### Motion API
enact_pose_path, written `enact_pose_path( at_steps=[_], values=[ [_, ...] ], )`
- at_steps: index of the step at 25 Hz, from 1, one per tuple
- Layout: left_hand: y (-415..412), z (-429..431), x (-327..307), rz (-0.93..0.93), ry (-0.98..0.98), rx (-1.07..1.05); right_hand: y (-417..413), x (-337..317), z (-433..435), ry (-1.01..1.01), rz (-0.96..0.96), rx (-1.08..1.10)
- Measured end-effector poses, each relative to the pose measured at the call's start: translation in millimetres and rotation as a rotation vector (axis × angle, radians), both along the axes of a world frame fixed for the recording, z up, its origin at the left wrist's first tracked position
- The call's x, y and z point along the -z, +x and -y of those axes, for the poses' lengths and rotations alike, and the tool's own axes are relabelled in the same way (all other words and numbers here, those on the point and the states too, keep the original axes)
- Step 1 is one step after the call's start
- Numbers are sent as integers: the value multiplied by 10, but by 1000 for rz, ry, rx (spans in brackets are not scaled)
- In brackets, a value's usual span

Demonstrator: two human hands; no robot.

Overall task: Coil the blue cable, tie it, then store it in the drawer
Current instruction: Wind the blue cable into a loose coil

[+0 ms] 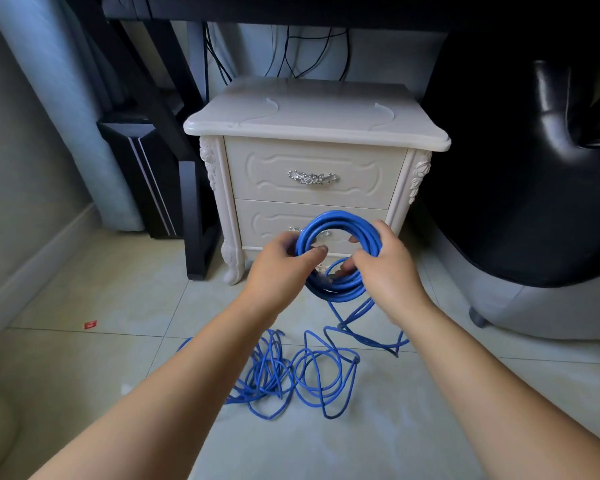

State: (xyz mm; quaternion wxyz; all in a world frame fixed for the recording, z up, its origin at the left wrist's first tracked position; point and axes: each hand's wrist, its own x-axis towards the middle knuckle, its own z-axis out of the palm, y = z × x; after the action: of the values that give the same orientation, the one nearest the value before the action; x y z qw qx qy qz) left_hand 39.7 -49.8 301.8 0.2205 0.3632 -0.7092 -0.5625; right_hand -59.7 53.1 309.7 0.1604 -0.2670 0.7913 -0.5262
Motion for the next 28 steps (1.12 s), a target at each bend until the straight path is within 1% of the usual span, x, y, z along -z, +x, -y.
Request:
enact_pose_path(
  at_steps=[3,6,8,9,11,14,17,20,23,25,26,28],
  values=[
    [41,50,-56,16,-180,119,-23,3,-15,160,-146,-112],
    [42,57,-79,83,-348,218,-16,30,-18,268,-381,-225],
    [38,48,-65,120,-389,199,27,17,-6,294,-502,-264],
    [34,39,-61,112,-370,175,44,25,7,284,-516,-267],
    [19,25,-52,61,-294,143,80,45,22,221,-439,-223],
    [4,7,-55,-26,-192,66,91,41,30,100,-200,-103],
    [-11,-16,-86,-129,-37,-55,111,72,35,19,27,-77],
    [-18,-26,-120,-224,179,-150,159,134,77,-110,227,-14],
    [-50,5,-82,-326,462,-224,214,208,135,-186,350,19],
    [-65,-19,-38,-364,581,-226,222,243,154,-185,391,32],
    [-71,-21,7,-335,572,-221,206,244,148,-178,403,36],
    [-63,2,54,-194,431,-172,142,205,125,-204,412,36]
  ],
)
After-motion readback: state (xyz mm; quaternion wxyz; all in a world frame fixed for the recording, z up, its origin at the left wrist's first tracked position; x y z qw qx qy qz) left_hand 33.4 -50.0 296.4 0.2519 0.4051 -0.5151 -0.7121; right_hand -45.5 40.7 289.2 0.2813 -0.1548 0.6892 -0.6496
